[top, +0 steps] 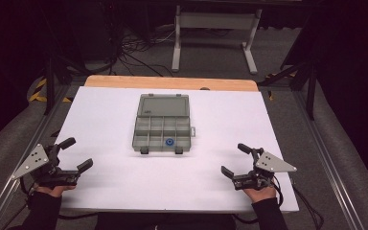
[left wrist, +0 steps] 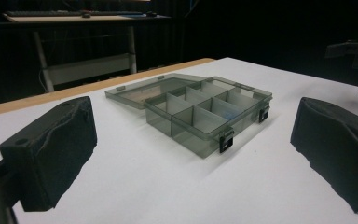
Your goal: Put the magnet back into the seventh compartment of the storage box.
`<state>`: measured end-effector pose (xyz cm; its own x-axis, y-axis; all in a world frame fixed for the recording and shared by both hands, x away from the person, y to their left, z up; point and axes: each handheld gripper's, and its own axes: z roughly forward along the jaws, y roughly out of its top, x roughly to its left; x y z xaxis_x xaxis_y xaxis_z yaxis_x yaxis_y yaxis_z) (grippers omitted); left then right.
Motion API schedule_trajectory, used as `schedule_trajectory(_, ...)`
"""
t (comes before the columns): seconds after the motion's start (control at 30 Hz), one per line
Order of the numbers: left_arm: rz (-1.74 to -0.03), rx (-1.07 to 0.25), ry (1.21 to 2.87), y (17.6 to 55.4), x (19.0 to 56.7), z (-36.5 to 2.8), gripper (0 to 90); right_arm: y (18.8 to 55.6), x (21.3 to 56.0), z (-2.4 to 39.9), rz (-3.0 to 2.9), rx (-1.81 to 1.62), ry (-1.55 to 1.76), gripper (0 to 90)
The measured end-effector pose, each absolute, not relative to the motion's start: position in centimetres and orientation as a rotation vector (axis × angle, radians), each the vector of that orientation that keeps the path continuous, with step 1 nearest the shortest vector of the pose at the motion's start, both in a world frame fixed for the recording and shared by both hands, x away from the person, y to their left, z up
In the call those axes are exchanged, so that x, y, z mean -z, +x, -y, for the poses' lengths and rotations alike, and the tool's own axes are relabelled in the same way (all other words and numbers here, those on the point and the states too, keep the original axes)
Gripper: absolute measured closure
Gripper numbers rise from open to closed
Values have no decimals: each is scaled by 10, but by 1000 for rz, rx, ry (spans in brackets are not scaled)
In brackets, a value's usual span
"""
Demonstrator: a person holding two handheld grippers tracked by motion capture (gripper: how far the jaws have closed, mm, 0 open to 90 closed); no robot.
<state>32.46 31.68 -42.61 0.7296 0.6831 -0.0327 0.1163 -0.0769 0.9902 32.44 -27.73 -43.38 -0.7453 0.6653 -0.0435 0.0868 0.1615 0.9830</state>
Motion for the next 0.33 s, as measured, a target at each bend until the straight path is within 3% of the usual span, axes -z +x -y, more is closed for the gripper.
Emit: schedule_trajectory(0.33,-664,-526,1604,324,426,-317,10,323,434,275,-1977,-1564,704,7)
